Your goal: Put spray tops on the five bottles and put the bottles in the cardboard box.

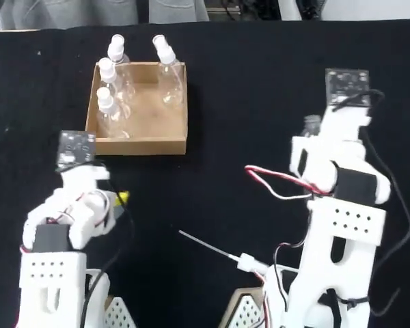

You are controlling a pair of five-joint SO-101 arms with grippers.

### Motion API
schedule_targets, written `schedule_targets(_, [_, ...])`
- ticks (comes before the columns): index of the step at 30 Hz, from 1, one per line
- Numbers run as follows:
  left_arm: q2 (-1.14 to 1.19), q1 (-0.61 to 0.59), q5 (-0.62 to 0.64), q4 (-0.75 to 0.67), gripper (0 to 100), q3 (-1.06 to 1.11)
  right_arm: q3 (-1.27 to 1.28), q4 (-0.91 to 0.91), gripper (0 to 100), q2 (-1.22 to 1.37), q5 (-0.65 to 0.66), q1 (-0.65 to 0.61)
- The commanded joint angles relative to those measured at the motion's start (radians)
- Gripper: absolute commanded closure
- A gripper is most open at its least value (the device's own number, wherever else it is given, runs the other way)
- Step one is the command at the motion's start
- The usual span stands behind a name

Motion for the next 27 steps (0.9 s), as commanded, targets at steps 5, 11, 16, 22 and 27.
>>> schedule_targets(5, [-0.058,0.208,-0.052,0.043,75,-0.054,-0.016,-0.068,87.5,-0.041,-0.095,0.124])
schedule_targets(11, [-0.058,0.320,-0.066,0.043,75,-0.056,-0.018,-0.075,87.5,-0.041,-0.123,0.180])
schedule_targets(16, [-0.058,0.421,-0.066,0.043,75,-0.056,-0.027,-0.086,87.5,-0.041,-0.132,0.222])
schedule_targets(22, [-0.057,0.542,-0.058,0.040,68,-0.056,-0.027,-0.100,87.5,-0.036,-0.170,0.265])
schedule_targets(27, [-0.057,0.645,-0.058,0.032,68,-0.056,-0.027,-0.110,87.5,-0.035,-0.170,0.267])
